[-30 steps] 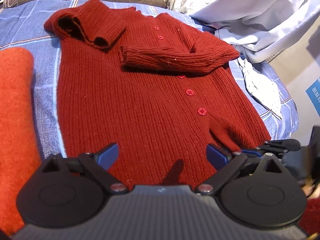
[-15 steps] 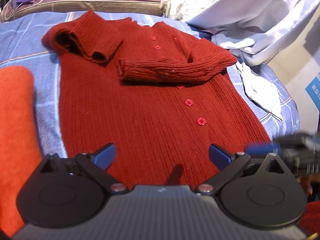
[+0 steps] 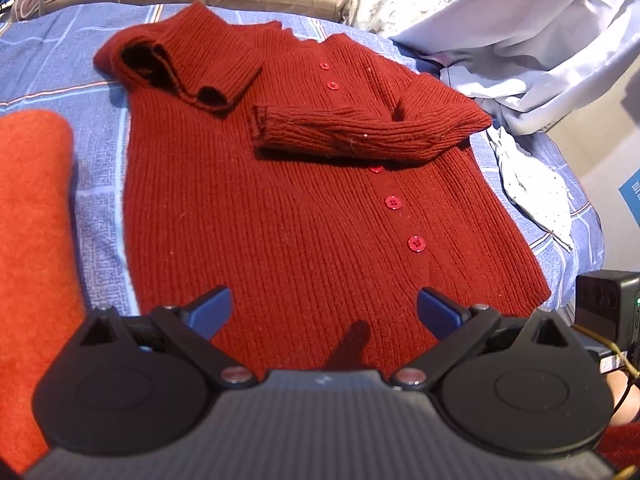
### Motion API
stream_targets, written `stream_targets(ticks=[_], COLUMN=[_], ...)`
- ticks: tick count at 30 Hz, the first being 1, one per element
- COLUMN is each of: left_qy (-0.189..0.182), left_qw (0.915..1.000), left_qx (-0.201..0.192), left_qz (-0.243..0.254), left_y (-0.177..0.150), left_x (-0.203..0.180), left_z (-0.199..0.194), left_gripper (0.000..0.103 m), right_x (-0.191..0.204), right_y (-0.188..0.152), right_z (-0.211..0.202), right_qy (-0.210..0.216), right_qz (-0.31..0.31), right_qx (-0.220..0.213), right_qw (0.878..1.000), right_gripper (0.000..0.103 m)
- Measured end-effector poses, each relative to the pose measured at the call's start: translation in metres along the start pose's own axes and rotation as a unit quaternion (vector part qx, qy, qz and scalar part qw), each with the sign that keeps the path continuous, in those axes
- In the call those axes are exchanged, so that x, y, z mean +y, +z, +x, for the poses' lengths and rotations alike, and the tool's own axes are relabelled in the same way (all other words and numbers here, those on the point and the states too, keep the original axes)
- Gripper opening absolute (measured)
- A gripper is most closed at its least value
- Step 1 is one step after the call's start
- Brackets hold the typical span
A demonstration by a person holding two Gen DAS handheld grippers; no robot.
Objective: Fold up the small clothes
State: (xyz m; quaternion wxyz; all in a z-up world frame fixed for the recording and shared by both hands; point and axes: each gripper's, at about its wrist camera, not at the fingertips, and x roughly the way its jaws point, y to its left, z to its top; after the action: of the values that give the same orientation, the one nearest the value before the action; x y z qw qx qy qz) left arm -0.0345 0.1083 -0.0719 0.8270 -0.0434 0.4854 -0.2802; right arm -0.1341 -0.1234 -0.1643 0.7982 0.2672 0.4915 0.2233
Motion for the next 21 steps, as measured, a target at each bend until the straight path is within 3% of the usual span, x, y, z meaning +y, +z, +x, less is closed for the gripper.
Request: stream_targets(ticks=[1,3,8,9,10,11,12,13,14,17,21], left_qy=[-0.002,-0.005,0.006,0.015,0.026,0.038,0.05,0.061,0.065,0.061,0.088], left_qw=[1.0,0.9999,0.9982,0.997,0.9954,0.9932,0.991,0.9891,0.9881,0.9878,0.98], left_qx=[0.001,-0.002,-0.001,0.011,0.022,0.03,0.034,0.035,0.037,0.041,0.049], left_qz=[0.003,0.015,0.06,0.076,0.09,0.106,0.119,0.129,0.134,0.137,0.172], left_y=[0.001,0.002,0.001,0.0,-0.001,-0.004,-0.006,-0.009,-0.009,-0.007,-0.009], left_x=[-0.002,-0.006,-0.018,-0.022,-0.026,-0.029,-0.032,-0.034,-0.035,-0.037,-0.044], left_z=[0.0,-0.003,0.0,0.006,0.011,0.015,0.018,0.019,0.019,0.023,0.04], left_gripper=[0.101,0.101,0.103,0.103,0.103,0.103,0.103,0.103,0.103,0.102,0.098], right_x=[0.002,0.01,0.047,0.05,0.049,0.041,0.04,0.038,0.036,0.033,0.036], right_y=[0.001,0.003,0.015,0.014,0.012,0.014,0.01,0.006,0.007,0.017,0.029], right_z=[-0.001,-0.017,-0.058,-0.062,-0.059,-0.058,-0.057,-0.067,-0.069,-0.065,-0.036], right_qy=[0.015,0.026,-0.013,-0.027,-0.03,-0.022,-0.031,-0.049,-0.052,-0.052,-0.05], right_qz=[0.001,-0.012,-0.082,-0.087,-0.081,-0.074,-0.075,-0.074,-0.068,-0.064,-0.109], right_qx=[-0.009,-0.03,-0.064,-0.063,-0.042,-0.005,-0.006,-0.03,-0.039,-0.066,-0.082], right_qw=[1.0,0.999,0.995,0.994,0.995,0.997,0.997,0.996,0.996,0.994,0.989], right_gripper=[0.011,0.013,0.013,0.029,0.059,0.075,0.075,0.06,0.056,0.056,0.057])
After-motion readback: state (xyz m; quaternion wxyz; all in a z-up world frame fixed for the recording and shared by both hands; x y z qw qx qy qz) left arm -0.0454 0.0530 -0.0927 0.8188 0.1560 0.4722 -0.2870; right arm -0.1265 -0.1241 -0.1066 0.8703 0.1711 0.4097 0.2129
